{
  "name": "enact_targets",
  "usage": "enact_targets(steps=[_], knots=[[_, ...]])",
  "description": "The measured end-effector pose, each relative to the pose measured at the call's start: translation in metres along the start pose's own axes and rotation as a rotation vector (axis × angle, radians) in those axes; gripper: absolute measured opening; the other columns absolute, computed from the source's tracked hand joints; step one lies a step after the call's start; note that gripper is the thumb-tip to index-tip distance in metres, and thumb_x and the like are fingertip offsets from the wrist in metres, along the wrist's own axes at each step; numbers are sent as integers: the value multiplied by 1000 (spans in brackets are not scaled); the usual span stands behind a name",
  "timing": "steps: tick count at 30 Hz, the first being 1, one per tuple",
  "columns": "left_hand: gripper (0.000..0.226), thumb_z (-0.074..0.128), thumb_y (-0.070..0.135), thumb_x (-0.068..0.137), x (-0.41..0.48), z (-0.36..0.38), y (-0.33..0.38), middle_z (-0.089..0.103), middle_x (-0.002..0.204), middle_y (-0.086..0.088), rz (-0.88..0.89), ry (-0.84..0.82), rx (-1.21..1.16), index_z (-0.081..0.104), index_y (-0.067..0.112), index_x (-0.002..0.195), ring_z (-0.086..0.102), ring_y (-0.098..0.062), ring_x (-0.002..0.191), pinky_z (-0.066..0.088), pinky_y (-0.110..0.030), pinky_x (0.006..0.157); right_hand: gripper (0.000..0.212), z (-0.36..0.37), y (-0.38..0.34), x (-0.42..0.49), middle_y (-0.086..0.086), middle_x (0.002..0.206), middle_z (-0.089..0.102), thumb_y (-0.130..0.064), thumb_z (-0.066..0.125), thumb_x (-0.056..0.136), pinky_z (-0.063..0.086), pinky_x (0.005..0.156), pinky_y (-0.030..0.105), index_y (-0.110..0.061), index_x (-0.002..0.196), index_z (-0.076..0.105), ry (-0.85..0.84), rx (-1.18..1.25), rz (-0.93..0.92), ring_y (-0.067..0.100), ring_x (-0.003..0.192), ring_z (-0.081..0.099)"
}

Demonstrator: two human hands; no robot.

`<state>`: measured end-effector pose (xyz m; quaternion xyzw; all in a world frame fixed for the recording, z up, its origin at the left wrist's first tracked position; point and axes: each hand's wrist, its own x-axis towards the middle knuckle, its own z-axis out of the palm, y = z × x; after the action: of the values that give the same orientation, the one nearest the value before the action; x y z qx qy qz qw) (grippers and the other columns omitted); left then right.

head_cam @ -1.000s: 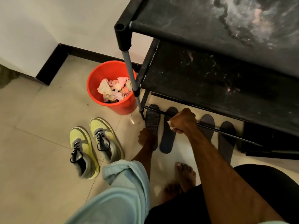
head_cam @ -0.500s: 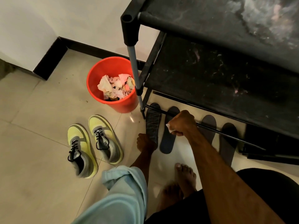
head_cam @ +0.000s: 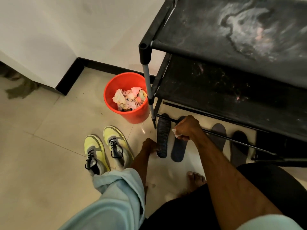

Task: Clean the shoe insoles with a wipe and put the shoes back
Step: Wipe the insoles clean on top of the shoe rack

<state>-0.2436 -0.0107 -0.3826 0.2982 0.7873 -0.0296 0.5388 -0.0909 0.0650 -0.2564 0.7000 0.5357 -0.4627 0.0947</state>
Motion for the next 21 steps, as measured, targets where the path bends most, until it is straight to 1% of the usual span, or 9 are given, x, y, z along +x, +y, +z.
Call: enact_targets(steps=[2, 4, 6, 8, 10, 14, 17, 19, 21], knots=[[19, 76, 12, 87, -13, -17, 8, 67, 87, -19, 24, -7, 2, 63, -1, 94, 55, -20, 60, 49, -30, 64, 28, -4, -1, -12, 19, 102, 74, -12, 79, 87, 58, 68, 31, 1, 110, 71, 19, 12, -27, 25, 81, 71], [26, 71, 12, 90, -30, -36, 15, 54, 67, -12, 44, 4, 78, 56, 6, 70, 44, -18, 51, 38, -28, 52, 29, -8, -5, -26, 19, 103, 74, -11, 80, 86, 60, 70, 32, 1, 110, 71, 38, 18, -55, 28, 87, 74], [33, 66, 11, 92, -50, -56, 23, 50, 65, -12, 74, 39, 190, 51, 8, 63, 42, -18, 50, 36, -26, 51, 28, -10, -8, -42, 18, 102, 74, -12, 80, 86, 59, 67, 30, 1, 109, 72, 47, 9, -95, 25, 85, 73], [25, 65, 9, 92, -71, -76, 33, 54, 74, -14, 135, 59, 300, 55, 6, 69, 46, -20, 54, 39, -27, 52, 27, -9, -10, -58, 16, 103, 74, -15, 77, 88, 62, 76, 32, -1, 111, 72, 38, -13, -144, 25, 90, 73], [2, 64, 5, 92, -95, -96, 44, 56, 84, -13, 212, 70, 399, 62, 5, 91, 53, -21, 68, 43, -29, 59, 26, -6, -11, -78, 15, 107, 73, -15, 76, 90, 61, 89, 40, -4, 113, 72, 41, -18, -196, 28, 98, 72], [27, 62, -1, 91, -155, -126, 83, 60, 96, -10, 265, -31, 575, 63, 6, 118, 60, -24, 91, 52, -27, 66, 29, -11, -7, -121, 16, 115, 72, -15, 76, 89, 59, 94, 43, -3, 116, 72, 104, -22, -292, 30, 108, 69], [16, 69, 15, 92, -210, -144, 113, 64, 99, -7, 216, -50, 827, 64, 15, 107, 62, -17, 82, 51, -21, 61, 25, -15, -6, -152, 16, 116, 73, -15, 73, 92, 58, 96, 42, -2, 114, 74, 111, -26, -345, 28, 109, 69], [19, 72, 20, 92, -250, -157, 125, 66, 106, -10, 218, -26, 943, 64, 11, 106, 64, -18, 85, 55, -24, 70, 21, -19, -4, -173, 15, 108, 75, -10, 74, 90, 61, 91, 43, -2, 110, 77, 98, 63, -371, 29, 102, 72], [36, 75, 21, 89, -289, -173, 138, 67, 118, -14, 309, -1, 986, 65, 4, 119, 67, -25, 103, 57, -32, 82, 18, -26, -1, -194, 13, 100, 77, -7, 77, 88, 63, 84, 40, -4, 105, 78, 113, 161, -410, 26, 93, 75]])
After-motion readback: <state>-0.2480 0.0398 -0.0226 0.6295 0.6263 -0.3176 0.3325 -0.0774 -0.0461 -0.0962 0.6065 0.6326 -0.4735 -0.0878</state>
